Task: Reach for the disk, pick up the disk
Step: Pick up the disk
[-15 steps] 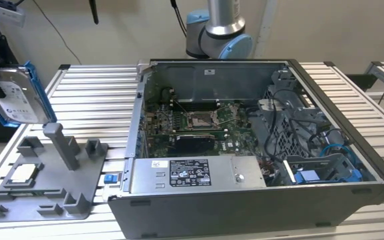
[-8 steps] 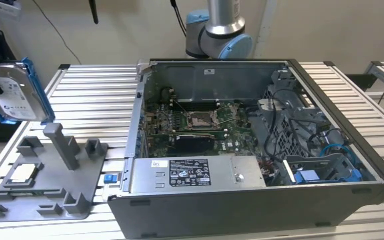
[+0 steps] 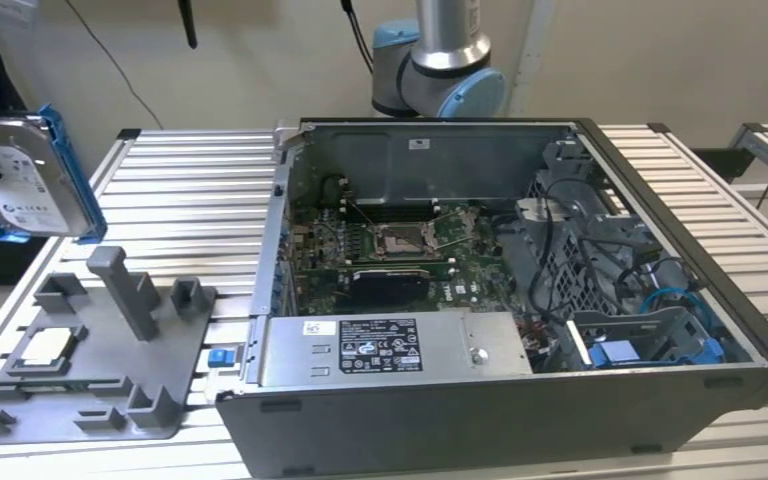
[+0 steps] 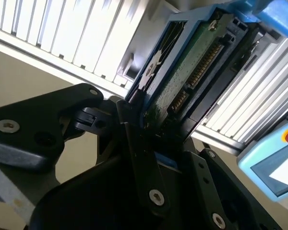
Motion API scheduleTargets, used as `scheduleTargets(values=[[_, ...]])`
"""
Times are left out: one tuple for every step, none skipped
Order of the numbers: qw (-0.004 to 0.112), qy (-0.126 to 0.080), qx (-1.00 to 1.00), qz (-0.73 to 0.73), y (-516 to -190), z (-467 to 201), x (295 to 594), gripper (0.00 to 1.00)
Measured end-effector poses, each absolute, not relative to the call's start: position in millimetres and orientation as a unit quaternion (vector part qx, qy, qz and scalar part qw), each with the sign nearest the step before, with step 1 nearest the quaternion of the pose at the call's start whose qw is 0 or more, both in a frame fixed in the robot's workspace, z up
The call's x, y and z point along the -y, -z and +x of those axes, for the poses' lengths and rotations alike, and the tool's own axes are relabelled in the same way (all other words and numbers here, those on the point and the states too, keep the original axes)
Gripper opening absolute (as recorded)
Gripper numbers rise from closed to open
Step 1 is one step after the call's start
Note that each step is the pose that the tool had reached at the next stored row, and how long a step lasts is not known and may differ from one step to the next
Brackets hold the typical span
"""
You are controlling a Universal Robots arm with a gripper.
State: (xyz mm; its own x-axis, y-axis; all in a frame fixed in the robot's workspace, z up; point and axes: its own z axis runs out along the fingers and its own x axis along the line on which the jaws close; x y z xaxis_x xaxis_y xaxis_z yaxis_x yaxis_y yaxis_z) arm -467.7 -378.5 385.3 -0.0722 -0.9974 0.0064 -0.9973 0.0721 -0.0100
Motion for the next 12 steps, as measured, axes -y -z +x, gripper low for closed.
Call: scheduleTargets(values=[[0.001,0.006,-0.732,-0.681,-387,-468,379,0.0],[0.001,0.006,-0.732,-0.681,-388,-468,379,0.0],[0.001,0.006,-0.732,-0.681,-389,-468,379,0.0],[0.001,0.006,-0.732,-0.681,-390,-468,379,0.0],[0.001,0.006,-0.732,-0.681,-391,-468,379,0.0],[0.001,0.006,-0.732,-0.682,-393,-468,379,0.0],[0.001,0.006,-0.732,-0.682,-394,-468,379,0.0],[0.001,0.006,-0.732,-0.682,-395,-468,379,0.0],[0.001,0.006,-0.732,-0.682,-396,-468,379,0.0],[0.001,0.006,-0.731,-0.682,-397,-468,379,0.0],[0.001,0.006,-0.731,-0.682,-399,-468,379,0.0],[0.001,0.006,-0.731,-0.682,-400,-468,379,0.0]])
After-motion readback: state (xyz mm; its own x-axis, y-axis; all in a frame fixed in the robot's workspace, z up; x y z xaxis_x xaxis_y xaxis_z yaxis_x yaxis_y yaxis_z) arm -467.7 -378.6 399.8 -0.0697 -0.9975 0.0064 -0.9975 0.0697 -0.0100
